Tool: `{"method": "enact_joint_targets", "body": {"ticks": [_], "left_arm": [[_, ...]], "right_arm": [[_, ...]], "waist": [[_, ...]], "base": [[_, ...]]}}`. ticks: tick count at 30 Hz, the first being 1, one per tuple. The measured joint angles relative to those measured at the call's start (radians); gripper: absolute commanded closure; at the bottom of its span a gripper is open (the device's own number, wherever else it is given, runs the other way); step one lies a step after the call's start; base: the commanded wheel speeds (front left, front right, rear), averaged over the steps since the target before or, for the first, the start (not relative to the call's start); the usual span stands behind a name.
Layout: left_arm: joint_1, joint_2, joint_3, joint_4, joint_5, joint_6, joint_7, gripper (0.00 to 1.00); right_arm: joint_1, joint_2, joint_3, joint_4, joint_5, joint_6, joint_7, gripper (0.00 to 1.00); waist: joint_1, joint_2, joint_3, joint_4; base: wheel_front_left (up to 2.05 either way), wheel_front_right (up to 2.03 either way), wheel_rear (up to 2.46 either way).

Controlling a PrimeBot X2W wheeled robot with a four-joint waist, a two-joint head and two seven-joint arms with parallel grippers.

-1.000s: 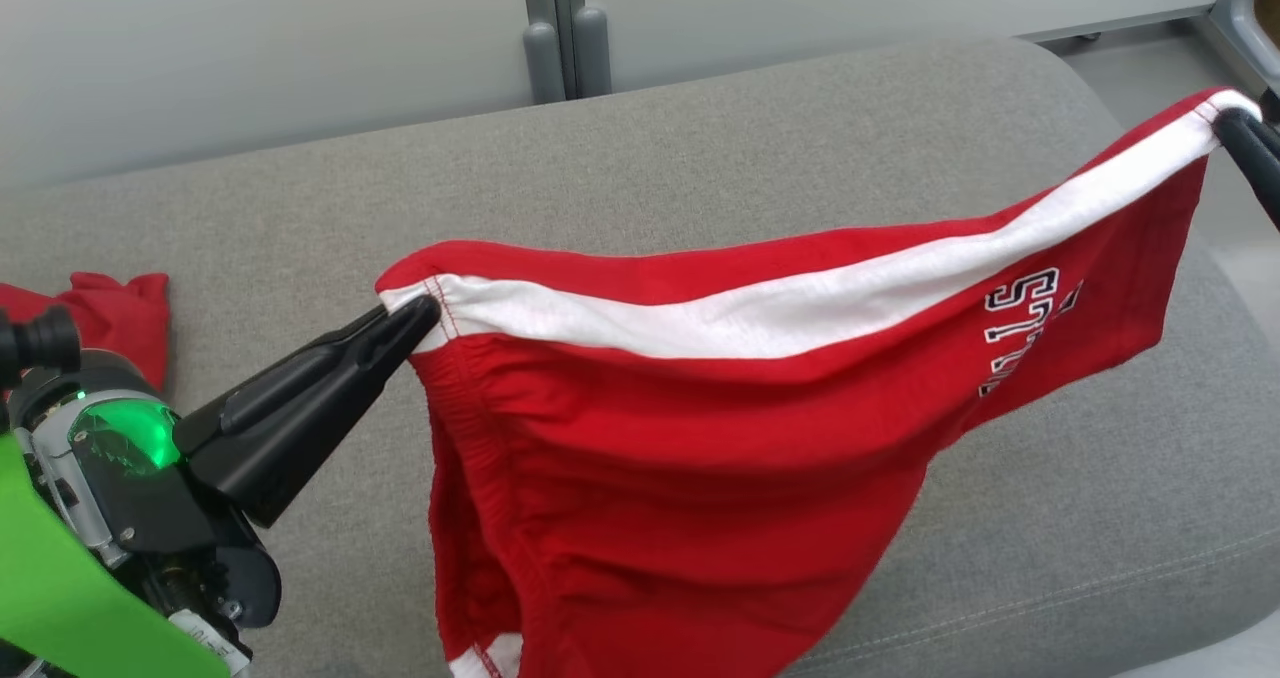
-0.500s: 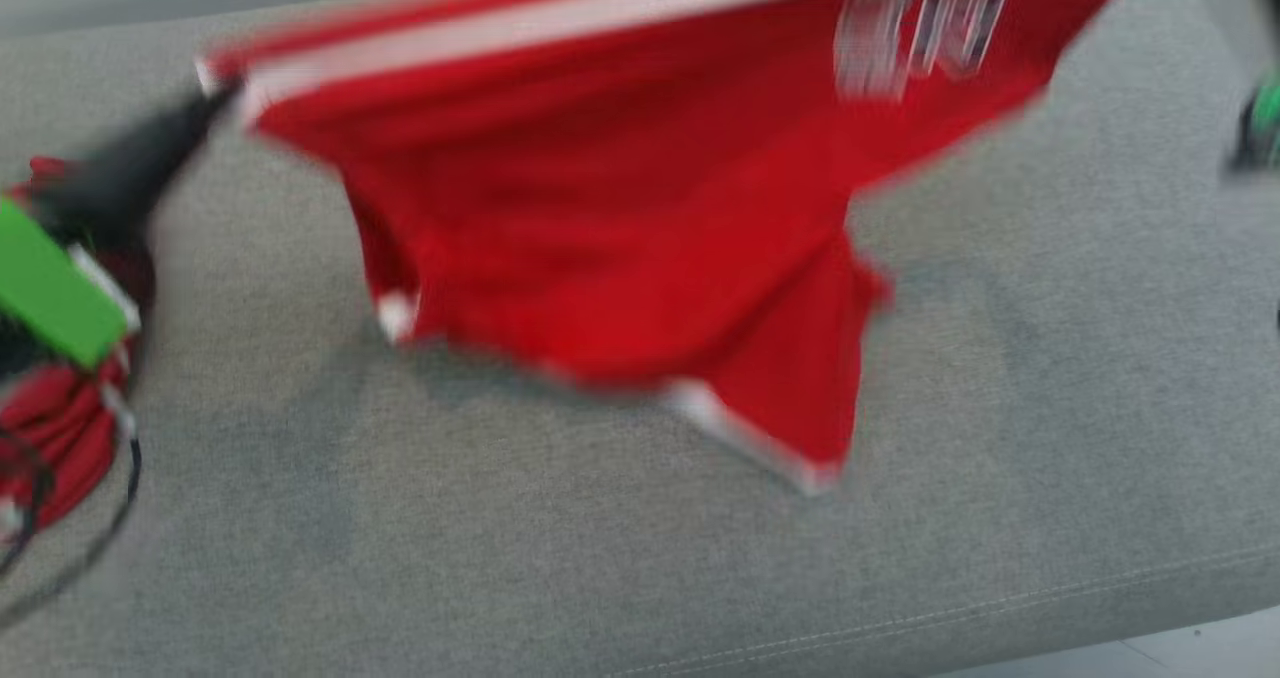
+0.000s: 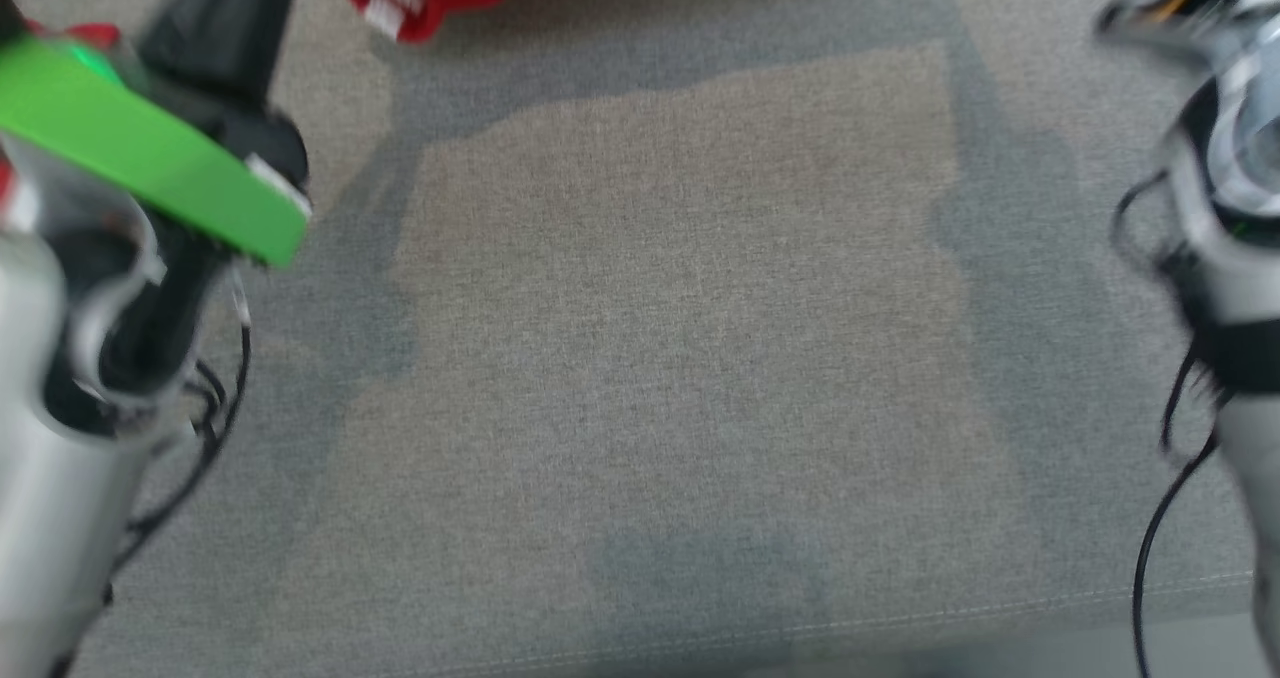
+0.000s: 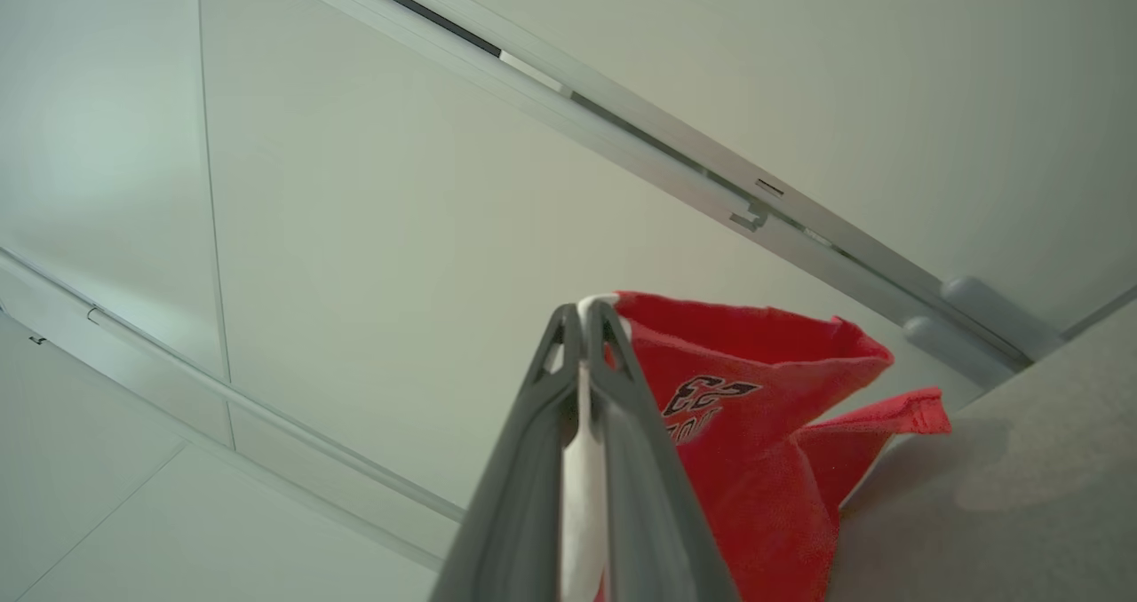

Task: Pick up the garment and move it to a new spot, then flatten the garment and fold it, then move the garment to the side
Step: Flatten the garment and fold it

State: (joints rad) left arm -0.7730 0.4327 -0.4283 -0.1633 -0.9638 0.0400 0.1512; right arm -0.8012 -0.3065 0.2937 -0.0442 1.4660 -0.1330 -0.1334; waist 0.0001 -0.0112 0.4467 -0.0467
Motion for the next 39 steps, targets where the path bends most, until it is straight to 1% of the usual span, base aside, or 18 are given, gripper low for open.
{"method": "enact_joint_targets", "body": {"ticks": [1,3,5,7,8,10,13,15,17,18,22,26,27,28,32,35,37,39], "left_arm": [[0.049,-0.007,-0.003,0.030,0.000,0.000,-0.018,1.00],[0.140,-0.006,-0.013,0.095,0.013,-0.016,-0.066,1.00],[0.212,-0.016,-0.022,0.163,0.017,-0.031,-0.119,1.00],[0.270,-0.030,-0.031,0.220,0.024,-0.051,-0.164,1.00],[0.294,-0.036,-0.044,0.239,0.026,-0.064,-0.178,1.00],[0.327,-0.050,-0.060,0.264,0.035,-0.084,-0.215,1.00],[0.358,-0.066,-0.063,0.287,0.035,-0.115,-0.262,1.00],[0.378,-0.069,-0.070,0.293,0.034,-0.130,-0.283,1.00],[0.408,-0.074,-0.082,0.304,0.031,-0.134,-0.304,1.00],[0.446,-0.082,-0.099,0.309,0.021,-0.140,-0.318,1.00],[0.529,-0.116,-0.155,0.306,0.002,-0.146,-0.337,1.00],[0.615,-0.160,-0.210,0.301,-0.038,-0.154,-0.341,1.00],[0.638,-0.170,-0.225,0.299,-0.051,-0.154,-0.336,1.00],[0.638,-0.170,-0.225,0.299,-0.051,-0.154,-0.336,1.00],[0.745,-0.189,-0.282,0.282,-0.119,-0.155,-0.295,1.00],[0.807,-0.180,-0.291,0.244,-0.165,-0.156,-0.265,1.00],[0.824,-0.156,-0.283,0.207,-0.189,-0.156,-0.256,1.00],[0.824,-0.135,-0.259,0.169,-0.204,-0.159,-0.256,1.00]], "right_arm": [[0.049,0.009,0.016,0.016,0.007,0.000,0.003,1.00],[0.155,0.024,0.056,0.052,0.004,0.000,0.007,1.00],[0.250,0.044,0.071,0.088,0.015,0.000,0.005,1.00],[0.333,0.050,0.078,0.120,0.030,0.001,0.005,1.00],[0.369,0.049,0.083,0.134,0.033,0.007,0.005,1.00],[0.402,0.038,0.090,0.135,0.033,0.043,0.005,1.00],[0.410,0.016,0.102,0.145,0.037,0.080,0.018,1.00],[0.432,-0.002,0.101,0.158,0.037,0.097,0.020,1.00],[0.456,-0.021,0.100,0.171,0.037,0.116,0.030,1.00],[0.483,-0.036,0.096,0.180,0.044,0.127,0.039,1.00],[0.572,-0.099,0.073,0.189,0.067,0.150,0.062,1.00],[0.706,-0.161,0.037,0.189,0.114,0.163,0.083,1.00],[0.742,-0.173,0.027,0.186,0.132,0.167,0.089,1.00],[0.742,-0.173,0.027,0.186,0.132,0.167,0.089,1.00],[0.895,-0.217,-0.028,0.134,0.212,0.178,0.107,1.00],[0.991,-0.258,-0.063,0.070,0.261,0.185,0.125,1.00],[1.005,-0.283,-0.082,0.032,0.262,0.186,0.130,1.00],[0.987,-0.301,-0.097,-0.009,0.261,0.195,0.135,1.00]], "waist": [[0.0000,0.0000,0.014,0.001],[0.0000,0.0000,0.041,0.002],[0.0000,0.0000,0.064,0.000],[0.0000,0.0000,0.080,-0.003],[0.0001,0.0000,0.085,-0.005],[0.0000,0.0000,0.084,-0.009],[0.0000,0.0000,0.069,-0.013],[0.0000,0.0001,0.052,-0.014],[0.0000,0.0000,0.033,-0.016],[0.0000,0.0000,0.012,-0.018],[0.0000,0.0000,-0.035,-0.020],[0.0000,0.0000,-0.085,-0.016],[0.0000,0.0001,-0.098,-0.014],[0.0000,0.0001,-0.098,-0.014],[-0.0001,0.0001,-0.144,0.000],[-0.0001,0.0001,-0.166,0.021],[-0.0001,0.0001,-0.171,0.036],[-0.0001,0.0000,-0.166,0.046]], "base": [[0.00,0.00,0.00],[0.00,0.00,0.00],[0.00,0.00,0.00],[0.00,0.00,0.00],[0.00,0.00,0.00],[0.00,0.00,0.00],[0.00,0.00,0.00],[0.00,0.00,0.00],[0.00,0.00,0.00],[0.00,0.00,0.00],[0.00,0.00,0.00],[0.00,0.00,0.00],[0.00,0.00,0.00],[0.00,0.00,0.00],[0.00,0.00,0.00],[0.00,0.00,0.00],[0.00,0.00,0.00],[0.00,0.00,0.00]]}}
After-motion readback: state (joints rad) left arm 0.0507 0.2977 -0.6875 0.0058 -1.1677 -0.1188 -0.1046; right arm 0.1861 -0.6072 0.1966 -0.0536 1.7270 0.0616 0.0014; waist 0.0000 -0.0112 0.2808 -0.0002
